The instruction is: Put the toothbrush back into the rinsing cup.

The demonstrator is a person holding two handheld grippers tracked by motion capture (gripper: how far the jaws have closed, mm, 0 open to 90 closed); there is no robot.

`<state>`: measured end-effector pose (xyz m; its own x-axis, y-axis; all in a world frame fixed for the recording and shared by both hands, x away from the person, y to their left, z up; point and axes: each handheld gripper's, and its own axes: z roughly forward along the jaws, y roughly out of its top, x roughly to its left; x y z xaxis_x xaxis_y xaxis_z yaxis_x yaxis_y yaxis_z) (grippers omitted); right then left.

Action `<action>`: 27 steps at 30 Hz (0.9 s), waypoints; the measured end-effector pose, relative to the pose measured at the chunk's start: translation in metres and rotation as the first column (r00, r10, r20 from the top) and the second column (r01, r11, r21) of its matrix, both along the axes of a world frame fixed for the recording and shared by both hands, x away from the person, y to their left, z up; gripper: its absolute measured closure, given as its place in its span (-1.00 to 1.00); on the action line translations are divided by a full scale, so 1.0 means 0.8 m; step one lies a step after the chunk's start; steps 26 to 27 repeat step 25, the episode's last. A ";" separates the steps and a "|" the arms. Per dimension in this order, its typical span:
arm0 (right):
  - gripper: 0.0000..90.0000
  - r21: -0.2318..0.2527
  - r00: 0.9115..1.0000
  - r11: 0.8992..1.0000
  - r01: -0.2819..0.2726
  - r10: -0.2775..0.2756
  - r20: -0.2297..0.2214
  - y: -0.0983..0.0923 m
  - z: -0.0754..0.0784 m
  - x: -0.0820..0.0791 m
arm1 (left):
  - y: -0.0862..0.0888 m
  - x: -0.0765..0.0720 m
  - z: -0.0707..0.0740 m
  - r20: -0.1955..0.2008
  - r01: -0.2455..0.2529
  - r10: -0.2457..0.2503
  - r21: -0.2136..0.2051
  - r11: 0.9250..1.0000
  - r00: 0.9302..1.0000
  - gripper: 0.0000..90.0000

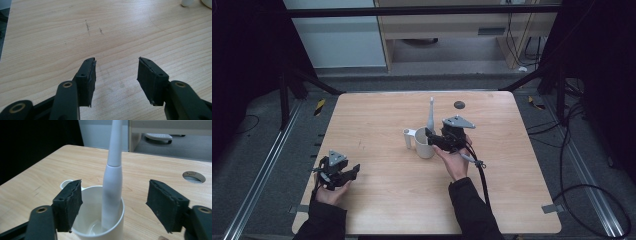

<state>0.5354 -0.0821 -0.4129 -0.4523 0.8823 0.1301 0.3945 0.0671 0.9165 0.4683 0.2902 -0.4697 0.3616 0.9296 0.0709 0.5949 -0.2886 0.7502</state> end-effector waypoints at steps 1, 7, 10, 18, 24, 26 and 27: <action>-0.42 0.007 1.000 1.000 -0.004 0.004 0.004 -0.004 0.003 -0.004 | 0.000 0.000 0.000 0.000 -0.001 0.001 -0.001 1.000 1.000 0.06; -0.50 0.018 1.000 1.000 -0.024 0.024 -0.014 -0.039 0.010 -0.030 | 0.001 0.000 0.000 0.000 -0.001 0.001 -0.005 1.000 1.000 0.04; -0.52 0.007 1.000 1.000 -0.005 0.005 -0.008 -0.061 0.009 -0.044 | 0.001 0.000 0.000 0.000 -0.001 0.001 -0.007 1.000 1.000 0.03; -0.59 -0.038 0.999 0.998 0.041 -0.042 -0.028 -0.113 -0.011 -0.074 | 0.001 0.000 0.000 0.003 -0.002 0.002 -0.009 1.000 1.000 0.00; -0.65 -0.080 0.996 0.995 0.062 -0.067 -0.056 -0.147 -0.038 -0.096 | 0.002 0.000 -0.001 0.003 0.000 0.000 -0.015 1.000 1.000 -0.05; -0.66 -0.092 0.995 0.994 0.058 -0.065 -0.072 -0.153 -0.042 -0.097 | 0.002 0.000 -0.001 0.003 0.000 0.000 -0.015 1.000 1.000 -0.06; -0.66 -0.092 0.995 0.994 0.058 -0.065 -0.072 -0.153 -0.042 -0.097 | 0.002 0.000 -0.001 0.003 0.000 0.000 -0.015 1.000 1.000 -0.06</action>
